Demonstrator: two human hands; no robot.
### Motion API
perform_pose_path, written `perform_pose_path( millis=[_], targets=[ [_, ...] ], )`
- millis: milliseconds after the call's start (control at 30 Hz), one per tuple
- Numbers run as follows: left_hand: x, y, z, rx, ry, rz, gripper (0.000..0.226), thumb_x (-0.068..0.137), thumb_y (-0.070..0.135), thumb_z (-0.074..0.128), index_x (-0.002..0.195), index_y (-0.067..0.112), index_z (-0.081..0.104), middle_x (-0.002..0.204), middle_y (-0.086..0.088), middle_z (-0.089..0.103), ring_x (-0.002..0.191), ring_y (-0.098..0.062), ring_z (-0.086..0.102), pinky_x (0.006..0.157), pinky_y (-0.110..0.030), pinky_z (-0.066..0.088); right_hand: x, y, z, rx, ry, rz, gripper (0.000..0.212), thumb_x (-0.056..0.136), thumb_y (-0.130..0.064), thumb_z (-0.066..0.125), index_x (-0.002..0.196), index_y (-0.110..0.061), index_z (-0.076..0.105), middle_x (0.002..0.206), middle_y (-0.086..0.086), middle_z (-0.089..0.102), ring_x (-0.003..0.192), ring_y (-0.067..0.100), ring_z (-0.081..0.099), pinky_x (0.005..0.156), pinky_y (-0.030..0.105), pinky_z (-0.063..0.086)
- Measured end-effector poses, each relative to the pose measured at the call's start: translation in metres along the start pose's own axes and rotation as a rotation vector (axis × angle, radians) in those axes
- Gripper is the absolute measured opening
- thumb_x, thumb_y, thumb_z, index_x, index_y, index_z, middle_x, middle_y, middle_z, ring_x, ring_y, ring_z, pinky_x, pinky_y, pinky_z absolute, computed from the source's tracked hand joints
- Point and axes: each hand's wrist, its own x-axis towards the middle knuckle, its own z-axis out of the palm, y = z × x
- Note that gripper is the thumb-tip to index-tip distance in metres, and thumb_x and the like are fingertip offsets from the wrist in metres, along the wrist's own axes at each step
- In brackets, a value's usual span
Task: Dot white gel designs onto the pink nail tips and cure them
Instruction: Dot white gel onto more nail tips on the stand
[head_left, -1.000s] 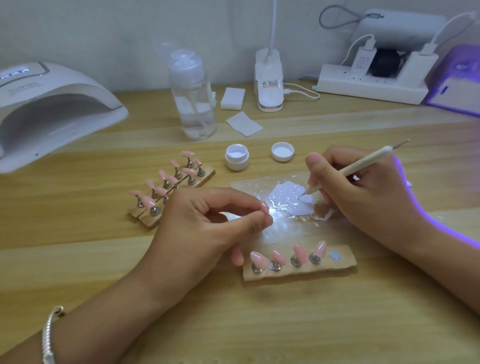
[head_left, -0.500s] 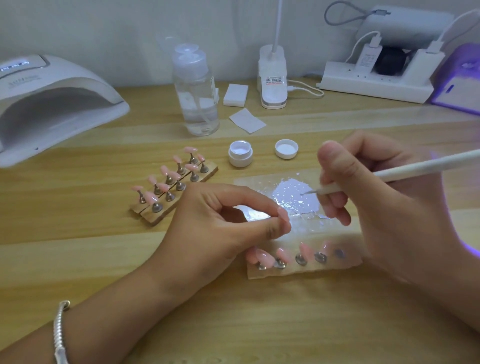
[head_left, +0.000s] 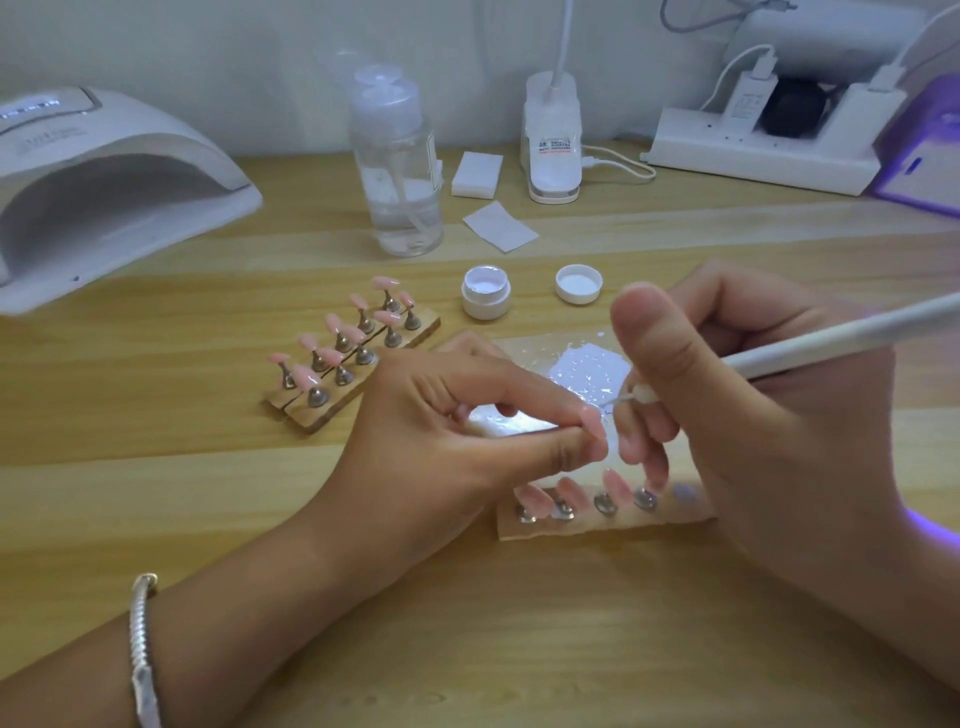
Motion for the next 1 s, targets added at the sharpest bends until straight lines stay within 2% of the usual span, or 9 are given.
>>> perform_pose_path(
  millis=[133, 200, 267, 367, 567, 733, 1000],
  targets=[
    [0.000, 0.001, 0.002, -0.021, -0.010, 0.024, 0.017, 0.061, 0.008, 0.087, 0.076, 0.014, 0.081, 0.084, -0.021, 0.064, 0.067, -0.045, 0.065, 0.046, -0.029, 0.055, 0.000, 0.004, 0.000, -0.007, -0.008, -0.048, 0.037, 0.097, -0.021, 0.060, 0.063, -0.012, 0.047, 0.046, -0.010, 0.053, 0.033, 0.028, 0.052, 0.038, 0.017, 0.037],
    [0.000, 0.001, 0.002, -0.020, -0.012, 0.030, 0.016, 0.063, 0.010, 0.086, 0.077, 0.011, 0.080, 0.086, -0.023, 0.063, 0.066, -0.042, 0.065, 0.046, -0.028, 0.055, 0.000, 0.005, 0.001, -0.014, -0.017, -0.063, 0.034, 0.095, -0.019, 0.055, 0.064, -0.008, 0.046, 0.045, -0.004, 0.053, 0.033, 0.025, 0.052, 0.039, 0.015, 0.038],
    [0.000, 0.001, 0.002, -0.013, -0.011, 0.030, 0.014, 0.064, 0.009, 0.086, 0.077, 0.010, 0.080, 0.085, -0.021, 0.064, 0.068, -0.042, 0.065, 0.046, -0.028, 0.055, 0.000, 0.006, 0.001, -0.020, -0.029, -0.070, 0.036, 0.095, -0.018, 0.054, 0.065, -0.002, 0.046, 0.046, 0.006, 0.052, 0.033, 0.024, 0.052, 0.036, 0.016, 0.038],
    [0.000, 0.002, 0.002, 0.001, -0.003, 0.031, 0.015, 0.063, 0.009, 0.085, 0.077, 0.009, 0.080, 0.085, -0.021, 0.065, 0.065, -0.038, 0.068, 0.045, -0.026, 0.054, 0.000, 0.008, 0.001, -0.033, -0.041, -0.072, 0.037, 0.095, -0.017, 0.054, 0.065, 0.002, 0.045, 0.048, 0.012, 0.052, 0.033, 0.022, 0.051, 0.036, 0.018, 0.038],
    [0.000, 0.002, 0.003, 0.011, -0.005, 0.039, 0.016, 0.064, 0.006, 0.082, 0.080, 0.002, 0.078, 0.087, -0.024, 0.065, 0.055, -0.034, 0.069, 0.044, -0.025, 0.054, 0.000, 0.011, -0.001, -0.041, -0.053, -0.074, 0.037, 0.096, -0.017, 0.055, 0.065, 0.001, 0.045, 0.048, 0.013, 0.053, 0.032, 0.020, 0.052, 0.036, 0.018, 0.038],
    [0.000, 0.002, 0.004, 0.006, 0.017, 0.035, 0.015, 0.062, 0.011, 0.082, 0.076, 0.006, 0.079, 0.086, -0.021, 0.066, 0.058, -0.035, 0.069, 0.044, -0.027, 0.054, 0.000, 0.011, -0.001, -0.062, -0.061, -0.084, 0.038, 0.096, -0.016, 0.055, 0.065, 0.004, 0.046, 0.049, 0.010, 0.056, 0.032, 0.018, 0.052, 0.035, 0.019, 0.038],
    [0.000, 0.001, 0.003, 0.012, 0.017, 0.029, 0.016, 0.062, 0.010, 0.083, 0.076, 0.006, 0.078, 0.083, -0.019, 0.067, 0.063, -0.035, 0.068, 0.044, -0.027, 0.054, 0.001, 0.012, -0.001, -0.081, -0.062, -0.067, 0.038, 0.096, -0.017, 0.055, 0.065, 0.004, 0.047, 0.048, 0.012, 0.055, 0.031, 0.019, 0.052, 0.030, 0.028, 0.034]
  ],
)
